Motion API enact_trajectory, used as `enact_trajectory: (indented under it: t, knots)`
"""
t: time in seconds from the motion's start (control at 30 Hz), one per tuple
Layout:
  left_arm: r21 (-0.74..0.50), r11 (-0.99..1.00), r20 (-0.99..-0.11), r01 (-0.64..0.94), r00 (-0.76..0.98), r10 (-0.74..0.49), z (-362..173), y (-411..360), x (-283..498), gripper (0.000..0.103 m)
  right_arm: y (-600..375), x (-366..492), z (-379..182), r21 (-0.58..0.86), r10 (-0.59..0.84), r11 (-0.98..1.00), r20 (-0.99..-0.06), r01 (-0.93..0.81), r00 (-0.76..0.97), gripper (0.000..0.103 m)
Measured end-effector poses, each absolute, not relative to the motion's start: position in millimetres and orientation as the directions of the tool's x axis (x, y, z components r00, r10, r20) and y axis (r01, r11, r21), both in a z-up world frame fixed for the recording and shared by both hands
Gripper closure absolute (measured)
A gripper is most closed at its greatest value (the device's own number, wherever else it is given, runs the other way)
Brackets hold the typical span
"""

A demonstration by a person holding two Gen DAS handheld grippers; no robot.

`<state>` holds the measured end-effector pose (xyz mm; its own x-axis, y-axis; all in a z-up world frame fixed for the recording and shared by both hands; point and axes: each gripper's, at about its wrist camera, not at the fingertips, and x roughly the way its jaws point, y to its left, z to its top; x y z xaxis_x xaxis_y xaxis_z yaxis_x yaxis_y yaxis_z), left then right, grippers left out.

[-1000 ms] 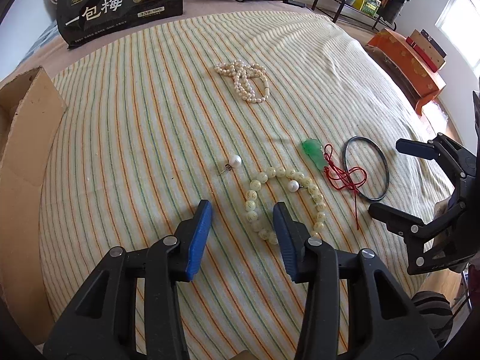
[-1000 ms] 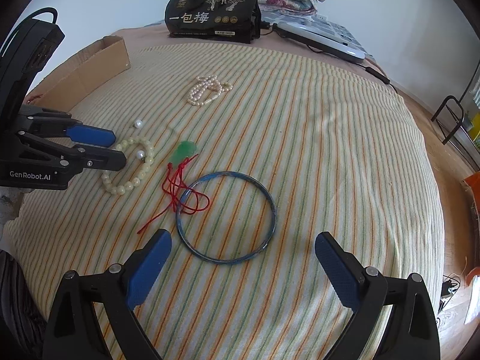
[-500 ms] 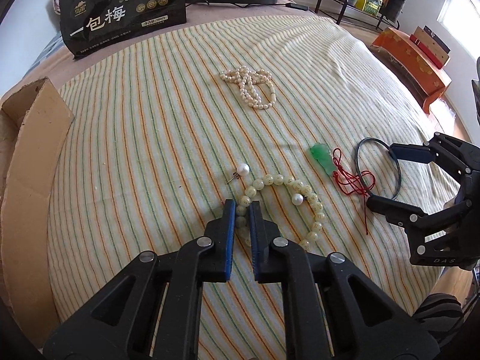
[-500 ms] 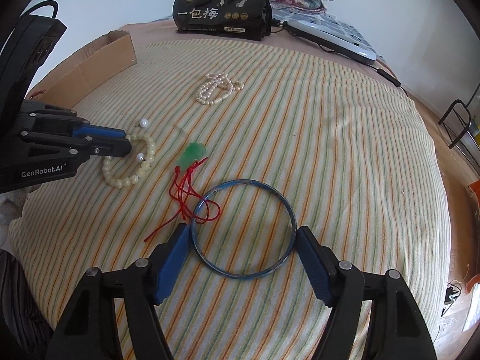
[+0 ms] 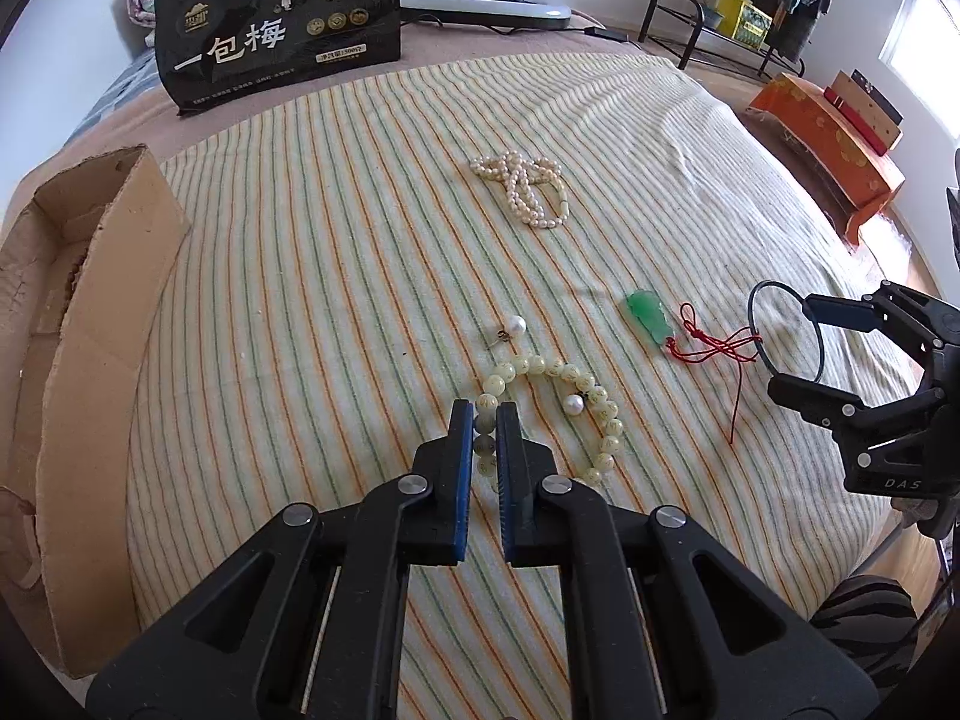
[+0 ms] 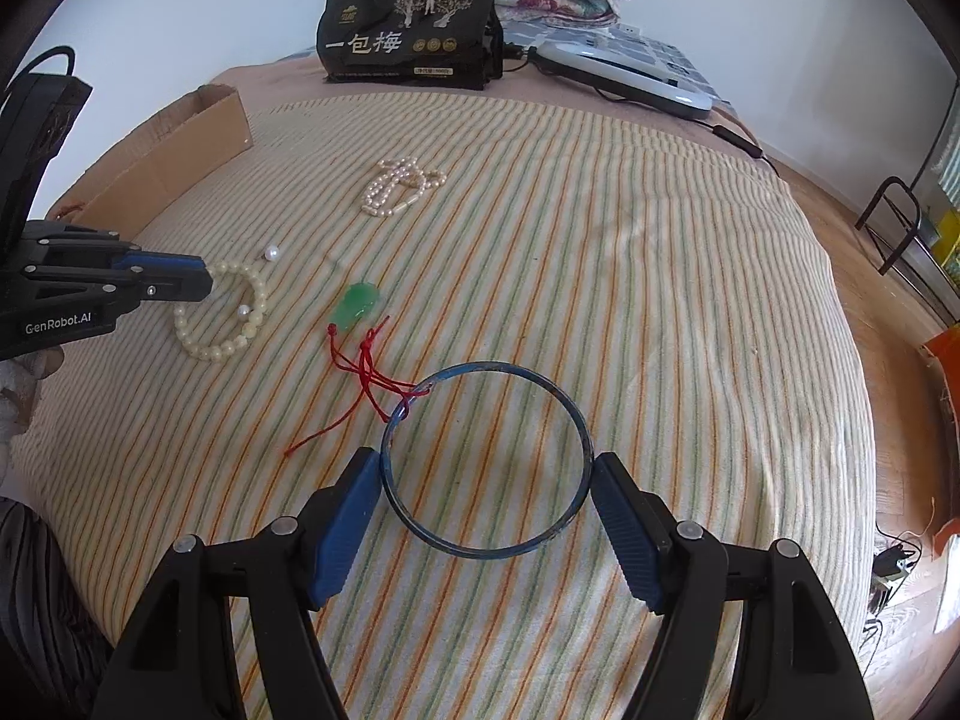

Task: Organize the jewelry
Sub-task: 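Carry the bracelet with the left gripper and the bangle with the right gripper over the box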

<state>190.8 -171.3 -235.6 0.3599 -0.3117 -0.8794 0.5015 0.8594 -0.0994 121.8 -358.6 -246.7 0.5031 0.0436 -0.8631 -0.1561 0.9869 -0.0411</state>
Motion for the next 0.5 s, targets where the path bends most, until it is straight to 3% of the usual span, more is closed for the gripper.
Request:
enact_trajectory:
  t: [0.5]
  knots:
    - [-0.136,0.873,-0.842,0.469,0.409,-0.351,-199.9,-150.7,183.7,0.098,-358.0,99.7,-199.2,-0.018,0.069,0.99,-0.811,-0.142,0.581,0.029]
